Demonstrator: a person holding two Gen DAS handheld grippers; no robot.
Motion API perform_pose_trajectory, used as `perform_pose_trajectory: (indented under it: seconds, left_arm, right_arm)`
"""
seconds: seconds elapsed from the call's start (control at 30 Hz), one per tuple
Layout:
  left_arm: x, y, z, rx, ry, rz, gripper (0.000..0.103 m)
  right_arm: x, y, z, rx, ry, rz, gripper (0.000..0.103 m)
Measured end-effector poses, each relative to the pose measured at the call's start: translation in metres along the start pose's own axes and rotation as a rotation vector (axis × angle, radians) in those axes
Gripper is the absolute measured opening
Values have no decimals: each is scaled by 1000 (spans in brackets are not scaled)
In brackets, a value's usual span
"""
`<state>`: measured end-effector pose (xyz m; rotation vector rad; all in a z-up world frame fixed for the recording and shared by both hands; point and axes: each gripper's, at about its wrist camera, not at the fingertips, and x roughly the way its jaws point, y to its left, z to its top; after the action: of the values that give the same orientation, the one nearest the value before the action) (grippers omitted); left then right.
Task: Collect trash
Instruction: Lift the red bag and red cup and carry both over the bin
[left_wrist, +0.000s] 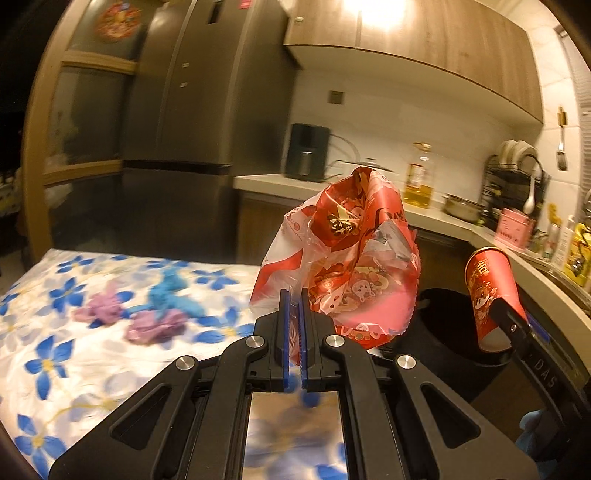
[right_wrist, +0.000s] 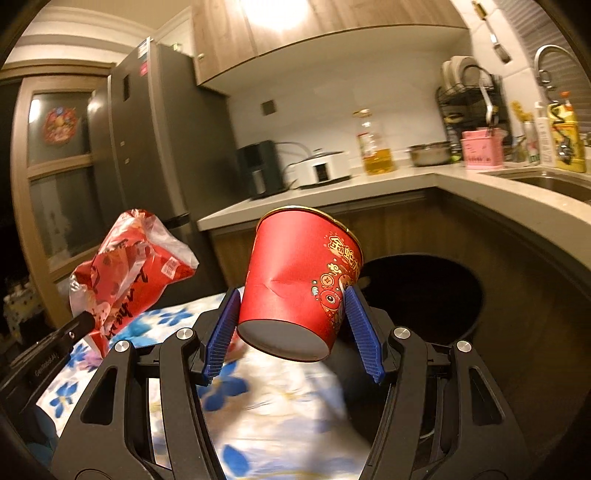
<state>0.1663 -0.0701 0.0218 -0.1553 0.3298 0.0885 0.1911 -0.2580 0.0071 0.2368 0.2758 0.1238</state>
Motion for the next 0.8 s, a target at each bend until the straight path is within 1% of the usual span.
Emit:
perform_pose_trajectory:
  seconds: [0.17,0.37,0.57,0.8]
  left_arm:
    - [13,-45,4,42,-5,-69,4]
    - [32,-87,2,82,10,-132,4]
    - [47,-115,0,101,29,-177,4]
    - [67,-138,-5,115,50,-210,4]
  right_arm:
    - [-4,-29,7,12,-24,-53,58]
    - [-3,-59,14,29,-30,-105,58]
    - [2,-81,20,32,-33,-141,58]
    - [10,-93,22,18,-33,-162,58]
